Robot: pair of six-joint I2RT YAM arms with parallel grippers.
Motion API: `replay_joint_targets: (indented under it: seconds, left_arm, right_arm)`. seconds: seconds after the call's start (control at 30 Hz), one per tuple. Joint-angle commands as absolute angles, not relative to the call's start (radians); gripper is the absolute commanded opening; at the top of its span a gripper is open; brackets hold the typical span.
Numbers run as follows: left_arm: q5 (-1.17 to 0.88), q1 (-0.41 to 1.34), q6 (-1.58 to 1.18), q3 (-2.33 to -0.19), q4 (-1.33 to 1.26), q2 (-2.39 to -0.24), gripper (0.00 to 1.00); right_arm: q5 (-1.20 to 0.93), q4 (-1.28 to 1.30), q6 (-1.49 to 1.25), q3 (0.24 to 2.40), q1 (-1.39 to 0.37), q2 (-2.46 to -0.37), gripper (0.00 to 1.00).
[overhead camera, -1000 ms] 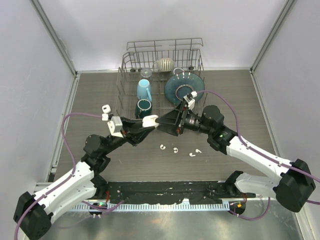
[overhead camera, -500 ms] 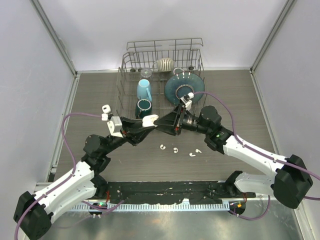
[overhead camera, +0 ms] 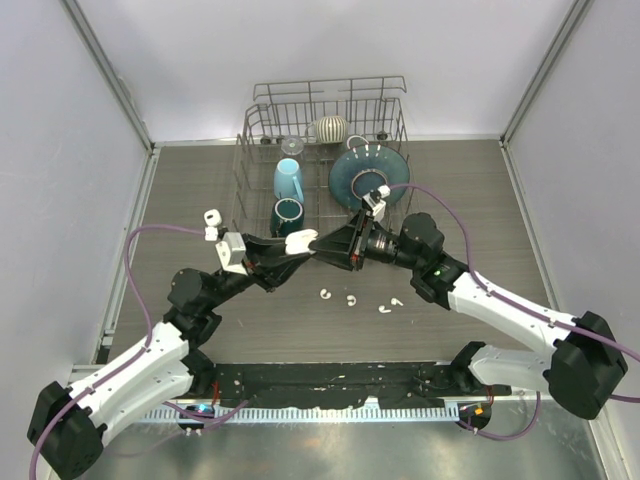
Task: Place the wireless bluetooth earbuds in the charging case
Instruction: Open the charging case, then pick up the earbud from the center of the board.
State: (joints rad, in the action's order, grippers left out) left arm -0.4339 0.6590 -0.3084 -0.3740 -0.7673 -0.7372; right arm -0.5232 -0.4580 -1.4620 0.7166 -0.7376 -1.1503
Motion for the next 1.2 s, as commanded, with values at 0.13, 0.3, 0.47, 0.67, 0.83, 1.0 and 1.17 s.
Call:
replay_joint_targets:
  seconds: [0.13, 0.3, 0.47, 0.67, 0.83, 1.0, 1.17]
  left_arm:
    - [-0.443, 0.661, -0.339, -0.41, -0.801, -0.727, 0.03]
    - [-0.453, 0.661, -0.339, -0.411, -0.804, -0.732, 0.0]
    - [-0.442, 0.663, -0.331, -0.407, -0.798, -0.726, 0.0]
    - [-0.396, 0.661, -0.305, -0.382, -0.769, -0.68, 0.0]
    - [-0.367, 0.661, -0.288, -0.365, -0.741, -0.643, 0.0]
    - [-0.365, 0.661, -0.29, -0.356, -0.726, -0.614, 0.0]
    - [-0.374, 0.661, -0.295, -0.347, -0.721, -0.6, 0.0]
  right_arm:
    - [-0.454, -0.322, -1.285, 0.785, -0.744, -1.086, 0.01]
    - [-0.474, -0.353, -1.299, 0.773, -0.744, -1.1, 0.01]
    - [-0.456, -0.354, -1.289, 0.764, -0.744, -1.078, 0.41]
    - [-0.358, -0.155, -1.154, 0.808, -0.744, -0.996, 0.75]
    - [-0.197, 0.145, -1.04, 0.825, -0.742, -0.875, 0.77]
    - [0.086, 0.451, -0.993, 0.77, -0.736, -0.796, 0.69]
    - [0.039, 0.451, -0.953, 0.671, -0.736, -0.833, 0.59]
